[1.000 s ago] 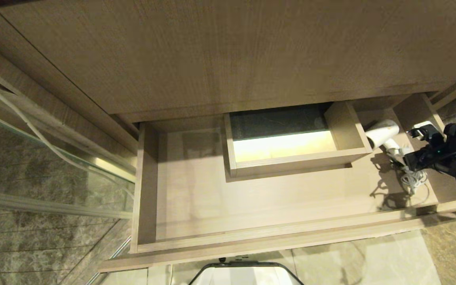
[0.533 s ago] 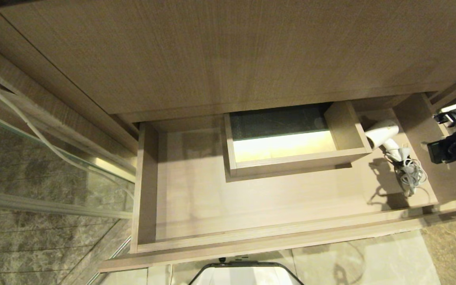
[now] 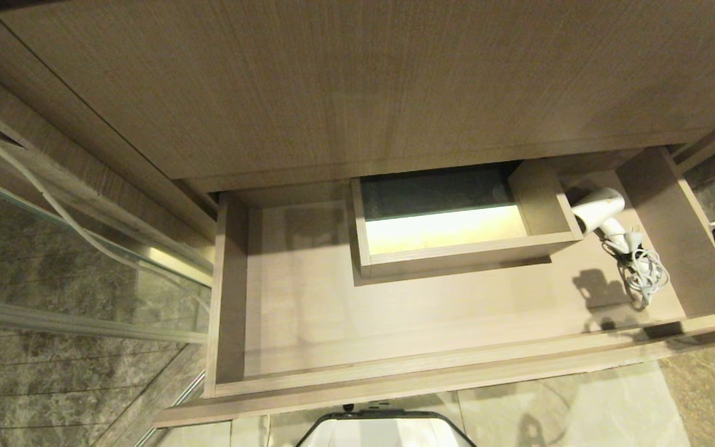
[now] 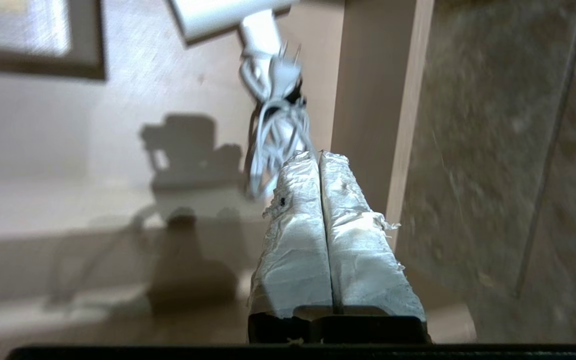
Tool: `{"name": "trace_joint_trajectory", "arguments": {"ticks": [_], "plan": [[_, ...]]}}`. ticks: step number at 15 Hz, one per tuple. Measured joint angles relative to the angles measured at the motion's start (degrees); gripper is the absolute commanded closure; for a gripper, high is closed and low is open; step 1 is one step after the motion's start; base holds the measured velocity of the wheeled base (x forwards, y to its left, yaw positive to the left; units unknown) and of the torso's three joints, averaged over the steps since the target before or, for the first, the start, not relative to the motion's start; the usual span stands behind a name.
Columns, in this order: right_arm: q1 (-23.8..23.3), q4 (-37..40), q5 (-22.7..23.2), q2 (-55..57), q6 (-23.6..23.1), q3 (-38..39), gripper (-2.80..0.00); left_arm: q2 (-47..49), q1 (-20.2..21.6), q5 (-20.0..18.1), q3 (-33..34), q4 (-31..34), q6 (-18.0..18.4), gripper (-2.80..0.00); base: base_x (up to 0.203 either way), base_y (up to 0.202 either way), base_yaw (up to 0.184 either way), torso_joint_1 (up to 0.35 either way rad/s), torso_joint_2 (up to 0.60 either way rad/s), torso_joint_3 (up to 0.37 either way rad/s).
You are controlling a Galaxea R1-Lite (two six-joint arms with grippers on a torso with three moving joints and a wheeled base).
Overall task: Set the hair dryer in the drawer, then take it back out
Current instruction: Put it into the drawer, then close the drawer
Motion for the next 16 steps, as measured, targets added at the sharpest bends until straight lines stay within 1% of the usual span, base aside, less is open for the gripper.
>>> {"name": "trace_joint_trajectory", "arguments": {"ticks": [1,2,3,4,6,9,10,11,14,16], "plan": [[-0.12,2.26,0.09,-2.96,-0.05,1.52,0.00,0.00,0.02,-0.01,0.00,0.00,-0.01,0.00,0.000,0.000,0.000,0.000,0.00,0.000],[-0.18,2.89,0.08,-4.96,-0.07,2.22,0.00,0.00,0.06,0.00,0.00,0.02,0.02,0.00,0.000,0.000,0.000,0.000,0.00,0.000],[-0.18,3.54,-0.31,-6.41,-0.53,2.84,0.00,0.00,0.04,0.00,0.00,0.06,-0.04,0.00,0.000,0.000,0.000,0.000,0.00,0.000],[-0.18,5.92,-1.46,-8.12,-1.46,4.38,0.00,0.00,0.00,0.00,0.00,0.05,0.00,0.00,0.000,0.000,0.000,0.000,0.00,0.000],[-0.24,12.65,-4.17,-14.00,-3.42,9.28,0.00,0.00,0.01,0.00,0.00,0.02,-0.02,0.00,0.000,0.000,0.000,0.000,0.00,0.000],[-0.29,24.45,-8.89,-25.63,-5.97,18.59,0.00,0.00,0.01,0.00,0.00,0.02,-0.09,0.00,0.000,0.000,0.000,0.000,0.00,0.000],[-0.29,28.23,-10.37,-27.94,-6.78,20.91,0.00,0.00,0.01,0.00,0.00,0.00,-0.09,0.00,0.000,0.000,0.000,0.000,0.00,0.000],[-0.29,30.34,-11.26,-29.36,-6.97,22.22,0.00,0.00,0.01,0.00,0.00,0.02,-0.04,0.00,0.000,0.000,0.000,0.000,0.00,0.000],[-0.29,32.23,-13.91,-27.66,-6.95,25.39,0.00,0.00,0.06,0.00,0.00,0.02,-0.06,0.00,0.000,0.000,0.000,0.000,0.00,0.000],[-0.29,30.84,-14.29,-23.87,-6.89,25.37,0.00,0.00,0.00,-0.02,0.00,0.02,0.00,0.00,0.000,0.000,0.000,0.000,0.00,0.000]]}}
